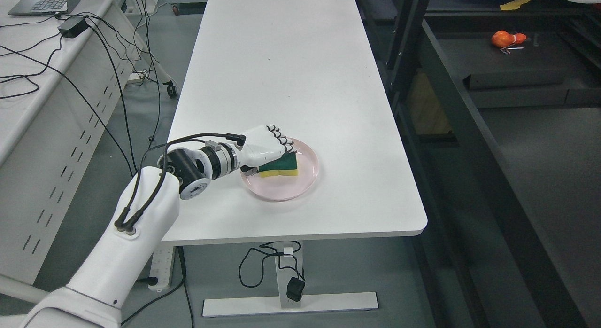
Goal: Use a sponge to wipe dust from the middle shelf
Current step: 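Grasp the green-and-yellow sponge from the pink plate with the left hand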
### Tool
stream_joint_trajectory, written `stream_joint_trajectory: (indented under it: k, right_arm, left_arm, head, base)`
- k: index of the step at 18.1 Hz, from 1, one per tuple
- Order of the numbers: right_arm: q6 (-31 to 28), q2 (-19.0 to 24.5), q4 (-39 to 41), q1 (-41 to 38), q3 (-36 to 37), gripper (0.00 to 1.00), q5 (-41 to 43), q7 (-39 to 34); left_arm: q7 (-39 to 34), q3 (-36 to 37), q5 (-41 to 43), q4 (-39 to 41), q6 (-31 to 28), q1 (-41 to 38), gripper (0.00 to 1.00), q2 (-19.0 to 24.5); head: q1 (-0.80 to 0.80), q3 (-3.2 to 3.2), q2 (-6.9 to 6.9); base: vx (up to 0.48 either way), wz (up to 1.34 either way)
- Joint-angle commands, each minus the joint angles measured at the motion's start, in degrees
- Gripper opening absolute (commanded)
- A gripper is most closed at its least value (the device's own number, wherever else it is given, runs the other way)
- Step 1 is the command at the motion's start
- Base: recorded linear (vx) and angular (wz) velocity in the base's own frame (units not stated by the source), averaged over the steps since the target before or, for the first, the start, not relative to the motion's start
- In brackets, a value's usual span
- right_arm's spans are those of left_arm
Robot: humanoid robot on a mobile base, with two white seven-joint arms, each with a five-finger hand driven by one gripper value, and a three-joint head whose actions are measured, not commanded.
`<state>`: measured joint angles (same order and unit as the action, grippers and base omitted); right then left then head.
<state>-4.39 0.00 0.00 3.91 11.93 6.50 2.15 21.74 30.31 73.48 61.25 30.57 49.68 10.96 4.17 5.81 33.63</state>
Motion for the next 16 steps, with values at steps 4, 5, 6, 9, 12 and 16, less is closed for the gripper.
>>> stream_joint_trajectory:
  k: [4,5,6,9,12,16]
  right_arm:
    - [0.00,-1.00,1.00,-0.04,-0.06,1.00,0.00,-0.04]
    - [0.00,-1.00,1.00,-0.04,0.03,1.00,0.00,-0.04]
    - [0.00,-1.00,1.00,0.04,0.03,1.00,0.00,-0.04]
    - [0.00,-1.00,1.00,-0.04,0.03,1.00,0.00,-0.04]
    - [0.00,-1.00,1.00,-0.04,0.03,1.00,0.00,-0.04]
    - [0.00,-1.00,1.00,-0.04,0.03,1.00,0.00,-0.04]
  left_arm:
    - [0.23,-0.07,0.35,-3.42,0.01,-0.28,0.69,-3.05]
    - [0.23,-0.95,0.26,-3.24,0.01,-0.46,0.67,-3.05]
    - [0.32,-1.65,0.00,-3.24,0.36,-0.72,0.62,-3.05]
    - [0.84,-4.20,-1.32,-3.33,1.50,-1.86,0.47,-3.05]
    - [1.55,-8.76,-1.85,-3.33,2.30,-3.00,0.39,-3.14]
    - [1.55,-12.37,-5.79,-3.59,6.23,-3.18,0.19,-2.70]
  head:
    - [0.00,0.00,0.00]
    - [0.00,0.00,0.00]
    - [0.00,0.00,0.00]
    - [0.00,0.00,0.00]
    - [0.00,0.00,0.00]
    - [0.00,0.00,0.00]
  base:
    - [0.000,0.00]
    - [0.000,0.00]
    - [0.000,0.00]
    - [0.000,0.00]
    - [0.000,0.00]
    - [-0.004,-0.01]
